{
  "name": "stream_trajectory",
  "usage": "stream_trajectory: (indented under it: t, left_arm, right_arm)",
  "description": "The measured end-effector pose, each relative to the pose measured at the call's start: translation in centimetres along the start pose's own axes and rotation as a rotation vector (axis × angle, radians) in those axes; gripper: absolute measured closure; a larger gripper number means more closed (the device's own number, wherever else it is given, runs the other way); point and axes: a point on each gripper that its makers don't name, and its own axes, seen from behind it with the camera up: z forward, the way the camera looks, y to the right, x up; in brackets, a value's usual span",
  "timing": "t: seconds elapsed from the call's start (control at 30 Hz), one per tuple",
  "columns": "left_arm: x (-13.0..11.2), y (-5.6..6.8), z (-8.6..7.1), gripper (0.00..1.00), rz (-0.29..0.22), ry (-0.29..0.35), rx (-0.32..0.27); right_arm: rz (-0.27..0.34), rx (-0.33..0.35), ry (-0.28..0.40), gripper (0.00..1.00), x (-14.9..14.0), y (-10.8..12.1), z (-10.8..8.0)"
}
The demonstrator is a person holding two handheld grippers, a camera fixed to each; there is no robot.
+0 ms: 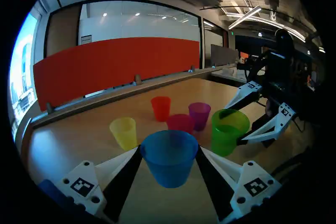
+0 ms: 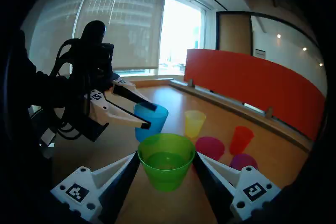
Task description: Pour water
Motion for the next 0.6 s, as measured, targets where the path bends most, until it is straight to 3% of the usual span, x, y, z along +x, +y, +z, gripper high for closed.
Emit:
stream_trajectory:
  t: [0.27,0.6]
  left_arm:
    - [-2.1,0.2,0.6,0.12,-0.006,-0.051,-0.019]
    - [-4.4,0.7,1.2,0.12,0.034,-0.105,-0.034]
  right_arm:
    - [-0.02,0.03,-0.071,0.08,-2.1,-0.2,0.1]
    - [-0.019,0.047,-0.138,0.08,-4.3,0.1,0.4]
